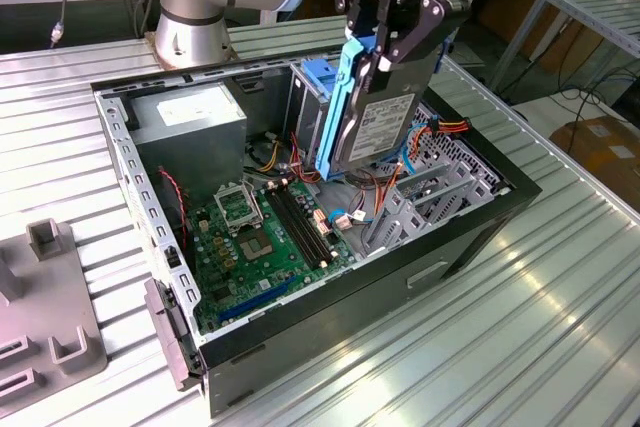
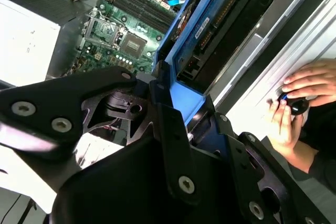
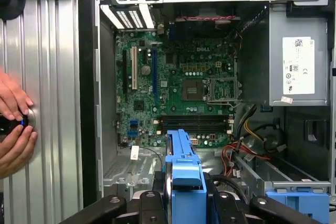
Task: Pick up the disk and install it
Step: 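Insert the disk into the insertion slot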
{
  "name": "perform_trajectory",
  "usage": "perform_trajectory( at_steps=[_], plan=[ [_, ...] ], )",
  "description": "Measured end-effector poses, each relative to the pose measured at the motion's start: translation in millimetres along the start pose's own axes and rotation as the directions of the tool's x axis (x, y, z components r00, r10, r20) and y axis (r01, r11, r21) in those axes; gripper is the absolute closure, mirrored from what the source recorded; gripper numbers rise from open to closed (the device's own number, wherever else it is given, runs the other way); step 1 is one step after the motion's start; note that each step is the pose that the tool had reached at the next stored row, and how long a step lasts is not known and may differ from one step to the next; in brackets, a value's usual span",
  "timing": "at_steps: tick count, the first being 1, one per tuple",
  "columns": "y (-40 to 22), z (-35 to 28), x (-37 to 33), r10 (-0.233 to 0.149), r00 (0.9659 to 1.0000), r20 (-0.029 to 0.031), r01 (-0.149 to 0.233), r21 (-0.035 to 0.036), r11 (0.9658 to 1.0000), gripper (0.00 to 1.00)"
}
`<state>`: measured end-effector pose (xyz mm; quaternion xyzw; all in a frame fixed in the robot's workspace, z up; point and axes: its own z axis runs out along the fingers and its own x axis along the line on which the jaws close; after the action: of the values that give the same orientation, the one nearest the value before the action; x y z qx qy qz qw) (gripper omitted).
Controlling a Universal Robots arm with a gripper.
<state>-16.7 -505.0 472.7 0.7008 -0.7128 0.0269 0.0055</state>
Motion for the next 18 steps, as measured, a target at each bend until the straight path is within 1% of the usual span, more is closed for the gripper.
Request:
perform_trajectory(
  at_steps=[1, 3, 4, 5, 7, 8, 9, 10, 11, 14, 15, 17, 18],
  plan=[
    [-2.5, 0.1, 0.4, 0.0, 1.0, -0.0008, 0.0, -0.0001, 1.0, 0.64],
    [-4.3, 0.5, 2.9, 0.0, 1.0, -0.0008, 0.0, 0.0, 1.0, 0.64],
    [-5.0, 0.7, 5.4, 0.0, 1.0, -0.0009, 0.0, 0.0, 1.0, 0.64],
    [-6.4, 1.2, 11.0, 0.0, 1.0, -0.0007, 0.0, 0.0, 1.0, 0.64],
    [-7.7, 1.5, 15.3, 0.0, 1.0, -0.001, 0.0, -0.0001, 1.0, 0.64],
    [-8.9, 1.9, 19.0, 0.0, 1.0, -0.001, 0.0, 0.0, 1.0, 0.64],
    [-13.0, 2.5, 22.8, 0.0, 1.0, -0.0018, 0.0, 0.0, 1.0, 0.64],
    [-15.4, 2.8, 24.0, 0.0, 1.0, -0.0025, 0.0, 0.0, 1.0, 0.64],
    [-17.0, 3.0, 24.5, 0.0, 1.0, -0.0031, 0.0, 0.0, 1.0, 0.64],
    [-28.3, 4.4, 25.4, 0.0, 1.0, -0.0065, 0.0, 0.0, 1.0, 0.64],
    [-30.9, 4.6, 25.5, 0.0, 1.0, -0.0072, 0.0, 0.0001, 1.0, 0.64],
    [-40.1, 5.4, 25.9, 0.0, 0.9999, -0.0103, 0.0, 0.0001, 1.0, 0.64],
    [-42.3, 5.7, 26.1, 0.0, 0.9999, -0.0105, 0.0, 0.0001, 1.0, 0.64]
  ],
)
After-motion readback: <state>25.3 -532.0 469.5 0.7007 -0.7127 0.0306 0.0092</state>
